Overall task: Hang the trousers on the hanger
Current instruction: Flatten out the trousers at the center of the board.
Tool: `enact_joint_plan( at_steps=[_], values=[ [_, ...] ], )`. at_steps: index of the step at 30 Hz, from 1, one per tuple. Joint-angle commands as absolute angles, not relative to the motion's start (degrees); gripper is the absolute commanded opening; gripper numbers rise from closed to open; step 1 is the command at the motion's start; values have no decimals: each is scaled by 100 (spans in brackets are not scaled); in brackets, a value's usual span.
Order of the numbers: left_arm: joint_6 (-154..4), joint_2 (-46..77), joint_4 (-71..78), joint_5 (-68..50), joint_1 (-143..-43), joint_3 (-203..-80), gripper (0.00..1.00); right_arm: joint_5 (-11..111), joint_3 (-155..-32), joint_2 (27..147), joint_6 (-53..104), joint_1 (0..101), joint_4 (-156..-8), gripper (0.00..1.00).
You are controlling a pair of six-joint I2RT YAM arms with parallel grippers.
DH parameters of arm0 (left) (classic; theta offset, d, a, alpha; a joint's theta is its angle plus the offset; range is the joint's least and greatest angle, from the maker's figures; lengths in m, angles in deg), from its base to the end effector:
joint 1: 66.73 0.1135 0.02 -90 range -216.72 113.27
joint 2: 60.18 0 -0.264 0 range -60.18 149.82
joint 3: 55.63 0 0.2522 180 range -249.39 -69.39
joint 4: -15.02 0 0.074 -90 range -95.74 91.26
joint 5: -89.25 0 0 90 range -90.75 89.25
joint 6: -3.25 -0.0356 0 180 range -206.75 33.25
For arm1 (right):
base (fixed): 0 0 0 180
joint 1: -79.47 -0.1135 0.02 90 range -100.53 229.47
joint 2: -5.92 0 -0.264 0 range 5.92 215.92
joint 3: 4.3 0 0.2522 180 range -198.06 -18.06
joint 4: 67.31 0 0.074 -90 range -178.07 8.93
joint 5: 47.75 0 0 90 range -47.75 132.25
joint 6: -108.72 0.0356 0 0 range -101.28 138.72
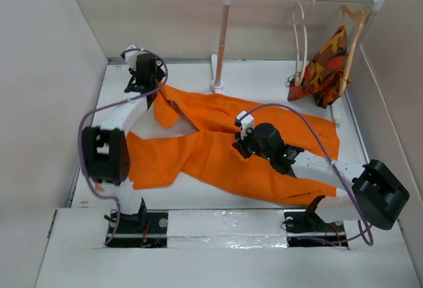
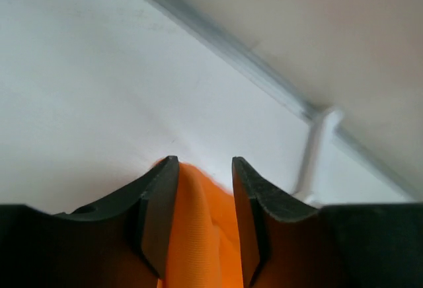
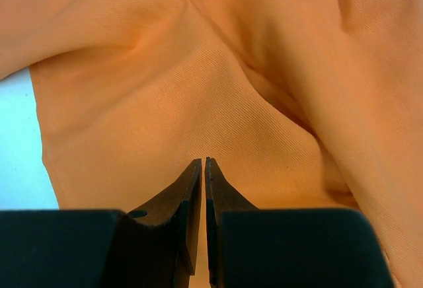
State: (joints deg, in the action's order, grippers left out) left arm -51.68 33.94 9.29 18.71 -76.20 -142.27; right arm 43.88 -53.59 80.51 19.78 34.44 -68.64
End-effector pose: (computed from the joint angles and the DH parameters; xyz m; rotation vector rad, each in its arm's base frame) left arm 0.3903 -0.0531 0.3194 -0.6297 1.6809 -0.2519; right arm 0.1942 0.1959 0.2111 -0.7945 1.9193 0.5291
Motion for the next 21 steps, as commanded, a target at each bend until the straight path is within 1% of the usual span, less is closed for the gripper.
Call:
enact_joint_plan(
  at_steps=[1,2,3,4,6,7,8,9,10,11,12,13,14,15,16,18,19,20,21],
  values=[
    [-5720,4481,-74,1700,-7578,-15309,38,4251,-5471,7835,1934,3412,-6613,12],
    [-5739,5068,-372,1718,-7578,-15663,38,4251,-5471,7826,1934,3412,-6613,12],
    [-5757,5317,-906,1779,-7578,-16006,38,4286,-5471,7817,1934,3412,-6613,12],
    [-5731,5485,-1137,1840,-7578,-16505,38,4304,-5471,7834,1934,3412,-6621,12],
    [-5643,5453,-1115,2033,-7578,-16520,38,4409,-5480,7870,1934,3412,-6587,12],
    [-5608,5251,-835,2052,-7578,-15936,37,4427,-5488,7896,1934,3412,-6569,12],
    [-5503,4666,-571,2078,-7578,-15582,37,4462,-5497,7940,1934,3412,-6560,12],
    [-5459,4330,-29,2078,-7578,-15196,37,4523,-5506,7958,1934,3412,-6525,12],
    [-5415,4031,142,2104,-7578,-14540,37,4550,-5506,7966,1934,3412,-6516,12],
    [-5319,3445,335,2122,-7578,-14281,37,4559,-5515,7993,1934,3412,-6507,12],
    [-5239,3152,467,2183,-7647,-14026,37,4585,-5515,8002,1934,3412,-6507,12],
    [-5169,2879,538,2253,-7787,-13492,36,4585,-5515,8010,1934,3412,-6498,12],
    [-5107,2328,617,2376,-7902,-13226,36,4594,-5524,8010,1934,3412,-6490,12],
    [-5020,2044,792,2725,-8016,-12936,36,4585,-5524,8010,1934,3412,-6481,12],
    [-4975,1554,872,2868,-8113,-12385,36,4594,-5524,8019,1934,3412,-6490,12],
    [-4844,1147,969,2809,-8167,-11934,36,4594,-5506,8011,1934,3412,-6481,12],
    [-4808,988,970,2712,-8167,-11522,34,4603,-5506,8019,1925,3412,-6472,12],
    [-4773,726,943,2607,-8167,-11344,27,4611,-5506,8019,1934,3412,-6463,12],
    [-4668,618,778,2414,-8167,-11160,16,4594,-5515,8028,1934,3412,-6481,12]
  ],
)
